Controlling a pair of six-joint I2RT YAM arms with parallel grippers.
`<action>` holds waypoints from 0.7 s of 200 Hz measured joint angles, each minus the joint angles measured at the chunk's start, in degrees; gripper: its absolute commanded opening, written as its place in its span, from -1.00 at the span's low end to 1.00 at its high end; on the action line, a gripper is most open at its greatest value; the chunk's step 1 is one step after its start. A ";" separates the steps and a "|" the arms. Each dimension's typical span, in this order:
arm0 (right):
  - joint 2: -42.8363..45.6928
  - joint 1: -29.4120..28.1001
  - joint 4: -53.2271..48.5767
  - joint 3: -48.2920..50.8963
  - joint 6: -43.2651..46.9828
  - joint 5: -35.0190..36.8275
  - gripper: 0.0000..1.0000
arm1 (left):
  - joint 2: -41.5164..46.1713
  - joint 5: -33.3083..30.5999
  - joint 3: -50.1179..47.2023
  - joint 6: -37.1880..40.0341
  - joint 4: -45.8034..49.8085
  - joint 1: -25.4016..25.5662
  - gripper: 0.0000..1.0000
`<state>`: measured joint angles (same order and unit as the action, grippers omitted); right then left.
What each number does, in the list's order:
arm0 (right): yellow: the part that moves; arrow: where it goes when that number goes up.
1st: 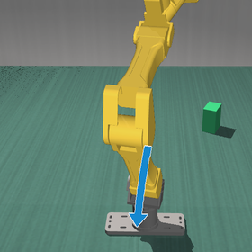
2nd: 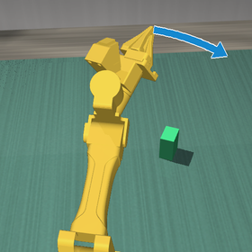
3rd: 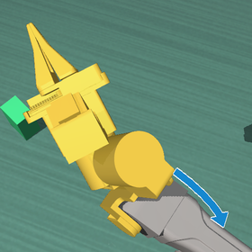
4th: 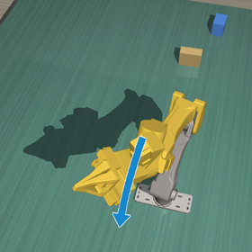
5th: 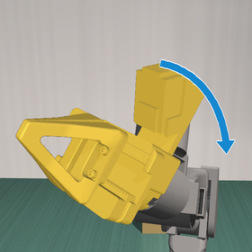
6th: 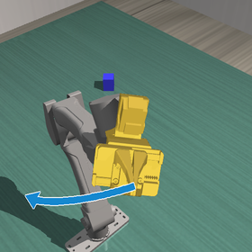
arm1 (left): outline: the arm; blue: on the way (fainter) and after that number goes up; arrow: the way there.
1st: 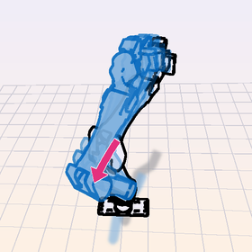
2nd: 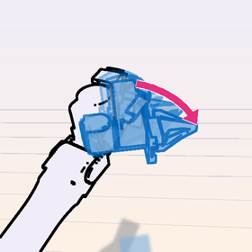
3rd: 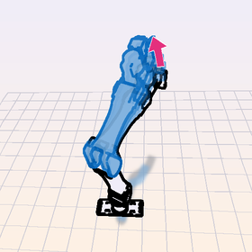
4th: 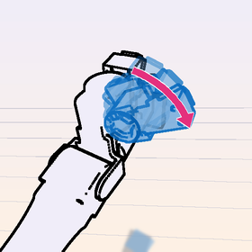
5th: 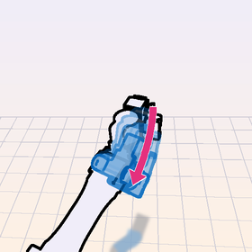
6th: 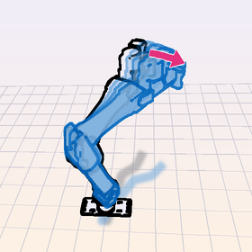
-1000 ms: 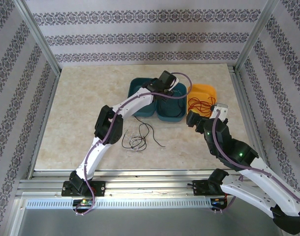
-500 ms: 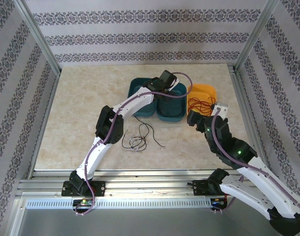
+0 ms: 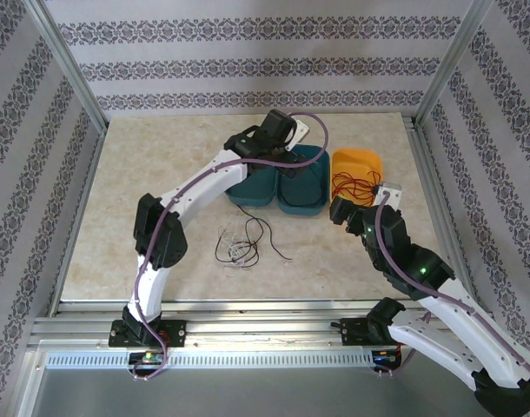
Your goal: Untangle the cables
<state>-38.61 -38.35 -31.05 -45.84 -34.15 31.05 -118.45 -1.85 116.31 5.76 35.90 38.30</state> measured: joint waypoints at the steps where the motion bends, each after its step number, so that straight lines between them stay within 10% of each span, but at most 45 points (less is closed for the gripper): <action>1: -0.04 0.00 0.00 0.00 -0.02 -0.04 0.97 | 0.28 0.02 -0.24 0.00 0.00 0.00 1.00; 140: -12.46 -2.12 2.12 -3.10 4.50 -8.81 0.59 | 32.24 0.02 -42.07 -9.07 -14.78 -5.27 0.99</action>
<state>-51.07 -40.47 -28.93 -48.95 -29.65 22.24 -86.21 -1.83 74.24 -3.31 21.12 33.04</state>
